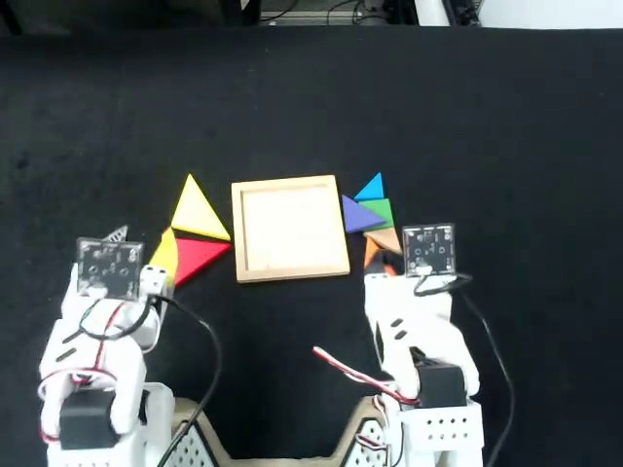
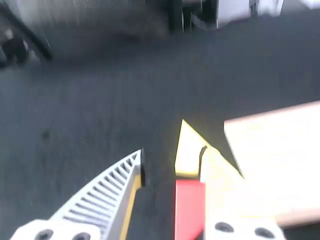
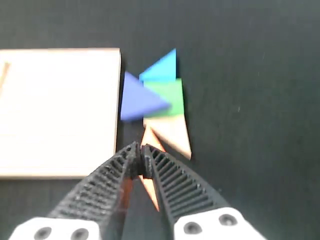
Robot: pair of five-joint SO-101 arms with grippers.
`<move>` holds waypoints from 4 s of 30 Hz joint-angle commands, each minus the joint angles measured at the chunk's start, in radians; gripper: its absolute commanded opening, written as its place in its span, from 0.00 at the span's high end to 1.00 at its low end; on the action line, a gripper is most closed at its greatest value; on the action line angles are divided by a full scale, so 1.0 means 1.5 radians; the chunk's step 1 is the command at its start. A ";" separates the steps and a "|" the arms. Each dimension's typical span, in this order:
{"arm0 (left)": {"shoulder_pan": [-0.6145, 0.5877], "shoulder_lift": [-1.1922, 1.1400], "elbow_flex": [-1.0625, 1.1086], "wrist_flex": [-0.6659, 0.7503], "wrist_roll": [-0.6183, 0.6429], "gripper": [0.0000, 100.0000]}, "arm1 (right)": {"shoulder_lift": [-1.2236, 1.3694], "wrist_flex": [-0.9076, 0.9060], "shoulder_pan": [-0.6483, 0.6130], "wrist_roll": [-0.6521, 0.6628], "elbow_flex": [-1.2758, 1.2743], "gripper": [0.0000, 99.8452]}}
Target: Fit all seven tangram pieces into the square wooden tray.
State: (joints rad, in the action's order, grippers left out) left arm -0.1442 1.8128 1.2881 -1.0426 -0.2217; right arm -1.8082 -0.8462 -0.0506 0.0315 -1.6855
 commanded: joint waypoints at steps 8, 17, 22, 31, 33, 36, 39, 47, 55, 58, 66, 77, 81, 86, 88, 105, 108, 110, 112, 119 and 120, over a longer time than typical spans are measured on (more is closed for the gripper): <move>0.025 -0.405 -0.290 -0.013 0.132 0.80 | -0.023 0.150 -0.050 0.081 -0.001 0.99; 0.027 -0.880 -0.603 -0.158 0.273 0.80 | -0.023 0.068 -0.049 0.086 -0.001 0.99; 0.027 -1.061 -0.751 -0.252 0.405 0.64 | -0.022 0.065 -0.049 0.086 -0.001 0.99; 0.014 -1.287 -0.865 -0.226 0.489 0.60 | -0.022 0.030 -0.052 0.155 -0.002 0.99; 0.010 -1.336 -0.869 -0.194 0.492 0.61 | -0.022 0.030 -0.052 0.157 -0.002 0.99; 0.011 -1.399 -0.869 -0.145 0.493 0.61 | -0.022 0.030 -0.052 0.158 -0.002 0.99; 0.003 -1.438 -0.872 -0.118 0.494 0.61 | -0.022 0.030 -0.052 0.160 -0.002 0.99; -0.021 -1.478 -0.899 -0.109 0.494 0.61 | -0.022 0.031 -0.052 0.161 -0.002 0.99; -0.016 -1.530 -0.930 -0.093 0.510 0.61 | -0.022 0.031 -0.052 0.161 -0.002 0.99; -0.003 -1.542 -0.936 -0.093 0.511 0.61 | -0.022 0.031 -0.052 0.161 -0.002 0.99; 0.023 -1.566 -0.959 -0.093 0.515 0.61 | -0.022 0.031 -0.052 0.161 -0.002 0.99; 0.010 -1.599 -0.970 -0.114 0.537 0.64 | -0.022 0.030 -0.052 0.161 -0.002 0.99; 0.010 -1.600 -0.975 -0.126 0.536 0.70 | -0.022 0.030 -0.051 0.161 -0.002 0.99; 0.010 -1.600 -0.975 -0.127 0.536 0.70 | -0.022 0.030 -0.050 0.161 -0.002 0.99; 0.010 -1.600 -0.974 -0.127 0.536 0.70 | -0.022 0.030 -0.050 0.161 -0.002 0.99; 0.016 -1.576 -1.018 -0.273 0.574 0.67 | -0.023 0.030 -0.050 0.162 -0.002 0.99; 0.022 -1.570 -1.010 -0.273 0.590 0.64 | -0.023 0.030 -0.050 0.162 -0.002 0.99; 0.022 -1.564 -1.013 -0.272 0.590 0.64 | -0.023 0.030 -0.049 0.162 -0.002 0.99; 0.023 -1.566 -1.015 -0.261 0.573 0.64 | -0.023 0.030 -0.049 0.162 -0.002 0.99; 0.022 -1.590 -1.018 -0.165 0.524 0.64 | -0.023 0.030 -0.049 0.162 -0.002 0.99; 0.021 -1.596 -1.032 -0.157 0.511 0.64 | -0.023 0.030 -0.049 0.162 -0.002 0.99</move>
State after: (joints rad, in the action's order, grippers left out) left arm -0.1227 -0.5915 -0.2002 -1.3510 0.5961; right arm -1.8082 -0.8002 -0.1135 0.2662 -1.6855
